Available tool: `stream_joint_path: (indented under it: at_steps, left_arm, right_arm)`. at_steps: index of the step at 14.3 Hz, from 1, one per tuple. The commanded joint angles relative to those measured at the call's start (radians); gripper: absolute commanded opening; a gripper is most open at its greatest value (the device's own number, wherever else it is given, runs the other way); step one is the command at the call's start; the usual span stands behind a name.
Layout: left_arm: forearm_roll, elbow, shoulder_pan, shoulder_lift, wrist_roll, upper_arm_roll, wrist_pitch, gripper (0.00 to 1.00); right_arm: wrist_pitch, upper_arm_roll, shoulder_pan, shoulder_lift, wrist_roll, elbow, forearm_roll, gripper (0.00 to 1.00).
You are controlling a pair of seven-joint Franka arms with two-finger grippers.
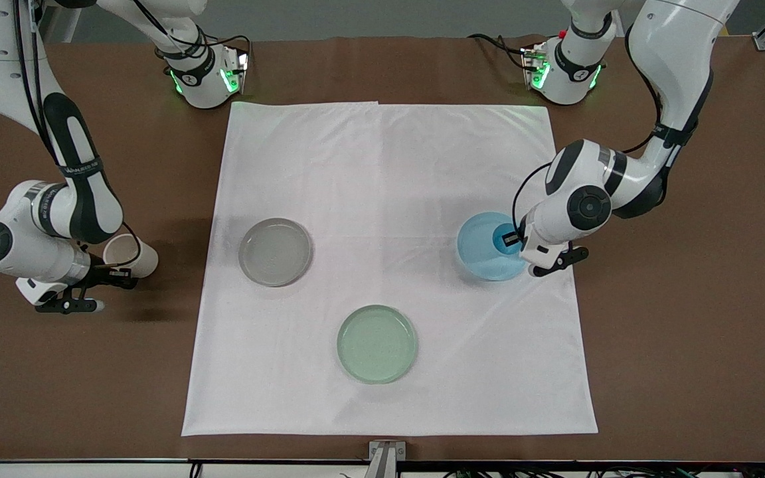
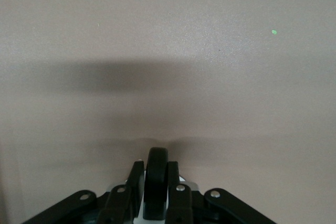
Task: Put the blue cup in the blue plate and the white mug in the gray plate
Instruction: 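Lower the cup onto the blue plate while the right gripper carries the mug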
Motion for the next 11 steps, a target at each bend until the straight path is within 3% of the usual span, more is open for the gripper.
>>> stream_joint_path:
  at_steps: [1, 5, 7, 9, 11]
  left_arm:
    - [0.024, -0.011, 0.004, 0.007, -0.015, -0.006, 0.051, 0.03]
    - [0.022, -0.010, 0.002, 0.023, -0.015, -0.006, 0.080, 0.05]
    - [0.022, -0.008, 0.004, 0.023, -0.015, -0.008, 0.080, 0.12]
    - [0.022, -0.005, 0.008, 0.024, -0.015, -0.008, 0.080, 0.46]
    - [0.022, -0.001, 0.005, 0.017, -0.019, -0.008, 0.078, 1.00]
  right_arm:
    - [-0.007, 0.010, -0.012, -0.001, -0.019, 0.008, 0.014, 0.12]
    - [-0.217, 0.010, 0.031, -0.050, -0.010, 0.100, 0.014, 0.09]
    - [-0.283, 0.010, 0.085, -0.093, -0.004, 0.115, 0.014, 0.09]
    - [-0.303, 0.010, 0.160, -0.112, 0.091, 0.112, 0.016, 0.09]
    - [-0.311, 0.010, 0.258, -0.112, 0.228, 0.109, 0.016, 0.09]
